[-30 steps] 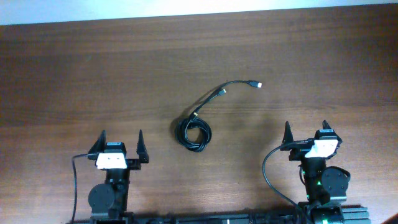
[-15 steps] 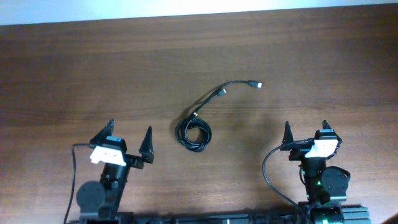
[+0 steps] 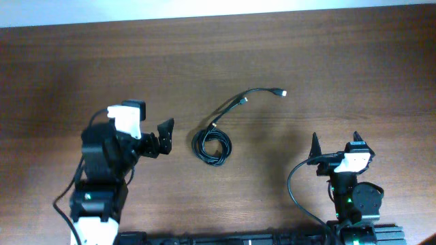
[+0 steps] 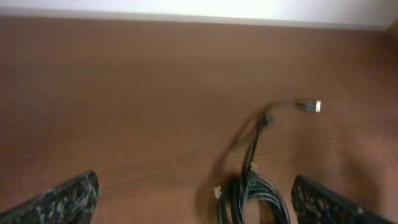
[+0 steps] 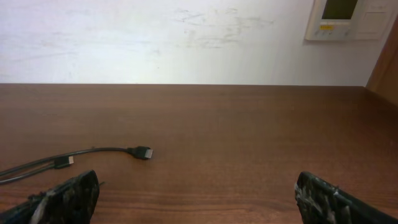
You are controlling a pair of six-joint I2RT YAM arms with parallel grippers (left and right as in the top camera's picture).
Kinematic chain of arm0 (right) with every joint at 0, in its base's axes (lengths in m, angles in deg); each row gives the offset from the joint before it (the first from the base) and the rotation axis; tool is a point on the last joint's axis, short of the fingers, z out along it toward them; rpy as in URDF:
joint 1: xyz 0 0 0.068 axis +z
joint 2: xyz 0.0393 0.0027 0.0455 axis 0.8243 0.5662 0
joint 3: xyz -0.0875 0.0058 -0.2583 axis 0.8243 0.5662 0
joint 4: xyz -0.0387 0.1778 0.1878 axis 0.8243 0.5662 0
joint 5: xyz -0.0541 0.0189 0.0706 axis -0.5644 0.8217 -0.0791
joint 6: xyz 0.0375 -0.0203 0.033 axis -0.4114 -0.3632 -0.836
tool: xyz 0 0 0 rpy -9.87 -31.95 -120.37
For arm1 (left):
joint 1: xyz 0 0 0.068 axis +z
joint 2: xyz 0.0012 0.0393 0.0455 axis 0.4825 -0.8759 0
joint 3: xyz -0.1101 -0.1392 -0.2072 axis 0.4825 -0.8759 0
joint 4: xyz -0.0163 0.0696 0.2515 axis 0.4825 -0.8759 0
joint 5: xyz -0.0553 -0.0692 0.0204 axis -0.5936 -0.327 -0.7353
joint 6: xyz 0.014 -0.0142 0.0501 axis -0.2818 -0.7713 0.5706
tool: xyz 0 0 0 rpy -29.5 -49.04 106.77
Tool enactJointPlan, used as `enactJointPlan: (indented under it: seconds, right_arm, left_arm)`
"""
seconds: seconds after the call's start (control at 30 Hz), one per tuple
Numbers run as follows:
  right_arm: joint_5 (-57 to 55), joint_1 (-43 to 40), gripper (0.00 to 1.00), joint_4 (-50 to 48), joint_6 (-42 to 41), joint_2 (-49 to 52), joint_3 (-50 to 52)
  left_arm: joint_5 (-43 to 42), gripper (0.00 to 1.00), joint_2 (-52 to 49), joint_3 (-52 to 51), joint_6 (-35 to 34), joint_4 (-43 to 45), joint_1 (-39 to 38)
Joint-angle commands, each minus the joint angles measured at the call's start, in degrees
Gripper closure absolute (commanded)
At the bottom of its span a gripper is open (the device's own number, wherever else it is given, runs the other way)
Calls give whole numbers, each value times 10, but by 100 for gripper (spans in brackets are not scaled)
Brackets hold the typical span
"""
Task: Untangle cables
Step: 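Reach the left gripper to the coiled black cable and grasp it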
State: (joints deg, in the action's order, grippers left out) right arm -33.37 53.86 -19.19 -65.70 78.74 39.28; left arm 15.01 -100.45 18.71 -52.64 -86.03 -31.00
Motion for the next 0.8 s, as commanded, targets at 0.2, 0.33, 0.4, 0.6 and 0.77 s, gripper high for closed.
enactJointPlan:
  seconds: [0.2,0.33,0.4,0.6,0.77]
  right_arm:
    - [-1,5,1,3,4,-4,4]
    - [-1,5,1,3,4,-4,4]
    - [-1,5,2,3,4,-4,4]
    - [-1,5,2,3,4,-4,4]
    - [-1,5,1,2,4,-4,4]
  left_arm:
    - [-200,1,-70,111,-6,-111,-2]
    - [-234,1,-74,111,-6,-110,-2]
    - [-154,10,-96,111,-98,-131,-4]
    - [38,24,-188,111,-251,-189,-113]
    - [179,25,-287,111,-345,-189,-221]
